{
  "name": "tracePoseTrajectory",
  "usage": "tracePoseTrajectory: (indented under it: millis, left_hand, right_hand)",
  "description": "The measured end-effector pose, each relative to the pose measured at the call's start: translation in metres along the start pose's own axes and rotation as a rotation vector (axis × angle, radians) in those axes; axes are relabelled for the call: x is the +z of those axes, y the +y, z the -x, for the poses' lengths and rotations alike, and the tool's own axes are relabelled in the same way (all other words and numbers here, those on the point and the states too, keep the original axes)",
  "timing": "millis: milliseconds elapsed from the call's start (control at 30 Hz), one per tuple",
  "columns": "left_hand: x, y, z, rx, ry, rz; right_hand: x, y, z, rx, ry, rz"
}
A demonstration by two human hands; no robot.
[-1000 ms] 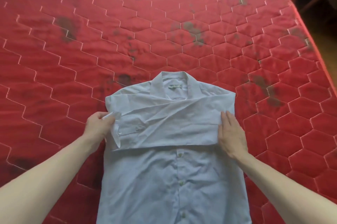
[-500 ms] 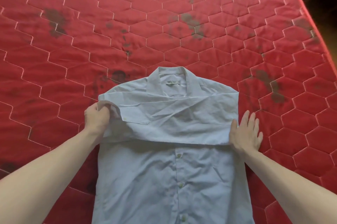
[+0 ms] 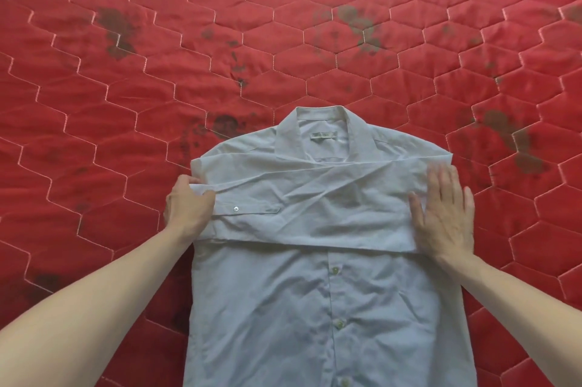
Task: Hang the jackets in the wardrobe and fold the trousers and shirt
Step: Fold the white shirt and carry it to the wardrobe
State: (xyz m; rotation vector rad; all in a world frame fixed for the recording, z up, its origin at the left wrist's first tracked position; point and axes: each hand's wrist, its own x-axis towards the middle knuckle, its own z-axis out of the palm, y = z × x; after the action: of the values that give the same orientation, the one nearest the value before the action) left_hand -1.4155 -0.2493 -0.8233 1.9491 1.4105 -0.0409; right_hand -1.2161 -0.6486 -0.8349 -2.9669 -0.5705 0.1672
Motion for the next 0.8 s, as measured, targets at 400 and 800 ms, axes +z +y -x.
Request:
tracePoseTrajectory:
  millis: [400,800]
  left_hand:
    - [0.006,0.000,0.013,0.033,0.123,-0.263]
    - [0.113,0.011,0.069,0.624,-0.077,-0.690]
  right_hand:
    - [-0.016,-0.029,-0.088,-0.133,0.036,0.102]
    - [0.030,-0.017,-0.002,-0.028,-0.093,-0.068]
